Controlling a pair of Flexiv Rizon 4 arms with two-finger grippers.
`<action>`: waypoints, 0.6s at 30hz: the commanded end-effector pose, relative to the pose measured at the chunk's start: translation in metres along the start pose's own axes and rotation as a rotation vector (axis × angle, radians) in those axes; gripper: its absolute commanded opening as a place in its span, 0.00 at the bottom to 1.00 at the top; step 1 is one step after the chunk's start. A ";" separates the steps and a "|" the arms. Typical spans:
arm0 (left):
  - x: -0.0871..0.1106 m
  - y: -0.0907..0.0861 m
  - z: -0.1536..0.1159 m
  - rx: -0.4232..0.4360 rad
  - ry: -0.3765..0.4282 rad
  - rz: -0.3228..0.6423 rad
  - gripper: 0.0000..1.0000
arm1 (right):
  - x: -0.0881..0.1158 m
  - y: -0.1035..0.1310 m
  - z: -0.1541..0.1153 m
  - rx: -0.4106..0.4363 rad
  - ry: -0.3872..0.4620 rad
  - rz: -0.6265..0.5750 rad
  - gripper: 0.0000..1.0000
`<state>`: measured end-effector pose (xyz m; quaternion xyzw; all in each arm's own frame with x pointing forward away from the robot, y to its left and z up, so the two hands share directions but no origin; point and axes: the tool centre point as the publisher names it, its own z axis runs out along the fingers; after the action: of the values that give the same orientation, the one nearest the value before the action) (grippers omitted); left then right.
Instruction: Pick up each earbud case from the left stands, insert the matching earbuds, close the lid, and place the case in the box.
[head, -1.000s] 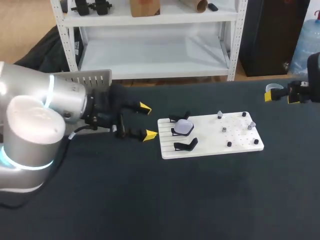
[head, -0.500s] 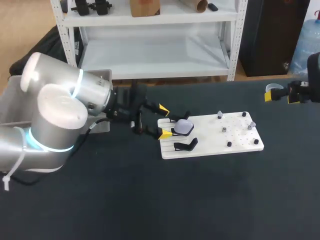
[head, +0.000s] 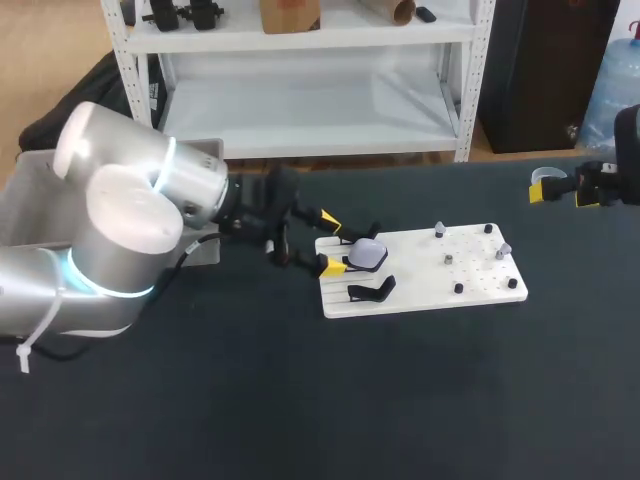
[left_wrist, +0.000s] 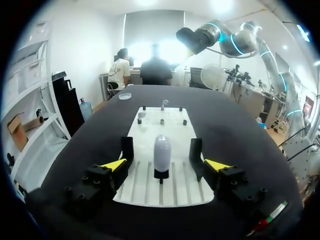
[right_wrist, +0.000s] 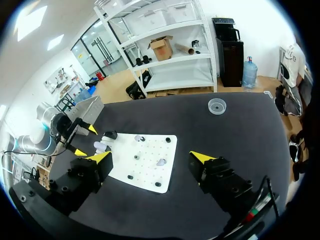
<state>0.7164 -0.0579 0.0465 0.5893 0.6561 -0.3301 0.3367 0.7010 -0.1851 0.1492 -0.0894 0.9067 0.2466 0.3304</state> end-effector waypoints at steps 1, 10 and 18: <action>0.001 0.005 0.009 -0.004 0.008 -0.006 1.00 | 0.000 0.000 0.000 -0.001 0.001 -0.001 1.00; 0.005 0.008 0.018 0.023 -0.016 -0.018 0.71 | 0.000 0.000 0.000 -0.001 0.001 -0.001 1.00; 0.007 0.003 0.030 0.047 -0.042 -0.030 0.53 | 0.000 0.000 0.000 -0.001 0.001 -0.001 1.00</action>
<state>0.7177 -0.0763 0.0289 0.5809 0.6526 -0.3587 0.3287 0.7010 -0.1850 0.1492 -0.0894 0.9067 0.2466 0.3304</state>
